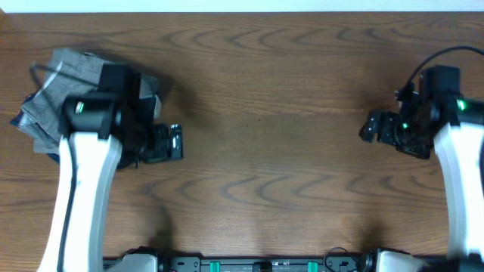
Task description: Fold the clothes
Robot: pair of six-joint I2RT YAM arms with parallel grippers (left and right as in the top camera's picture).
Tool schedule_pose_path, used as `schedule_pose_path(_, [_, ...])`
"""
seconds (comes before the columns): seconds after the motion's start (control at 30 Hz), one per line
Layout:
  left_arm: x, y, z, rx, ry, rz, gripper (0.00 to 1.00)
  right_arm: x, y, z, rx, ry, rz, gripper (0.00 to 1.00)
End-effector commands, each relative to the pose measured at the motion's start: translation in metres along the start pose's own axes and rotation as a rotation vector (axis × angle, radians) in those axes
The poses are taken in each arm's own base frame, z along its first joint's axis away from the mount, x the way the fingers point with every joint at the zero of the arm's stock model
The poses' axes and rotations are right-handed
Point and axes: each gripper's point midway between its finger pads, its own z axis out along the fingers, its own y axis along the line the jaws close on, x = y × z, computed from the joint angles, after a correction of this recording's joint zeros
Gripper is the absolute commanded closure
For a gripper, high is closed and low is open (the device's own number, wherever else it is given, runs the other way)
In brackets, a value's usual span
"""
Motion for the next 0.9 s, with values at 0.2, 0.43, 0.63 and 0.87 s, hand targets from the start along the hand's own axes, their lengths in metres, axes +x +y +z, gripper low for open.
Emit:
schedule_pose_path(0.2, [0.034, 0.003, -0.047, 0.074, -0.664, 0.080, 0.02, 0.024, -0.007, -0.069, -0.019, -0.658, -0.061, 0.01])
schedule_pose_path(0.43, [0.076, 0.005, -0.075, 0.114, -0.919, 0.114, 0.02, 0.070, -0.010, -0.109, -0.065, -0.901, -0.087, 0.01])
schedule_pose_path(0.63, [0.100, 0.008, -0.073, 0.117, -0.939, 0.117, 0.02, 0.107, -0.018, -0.099, -0.057, -0.860, -0.082, 0.01])
schedule_pose_path(0.87, [0.113, 0.013, -0.056, 0.103, -0.852, 0.105, 0.02, 0.123, -0.024, -0.081, -0.038, -0.762, -0.068, 0.01])
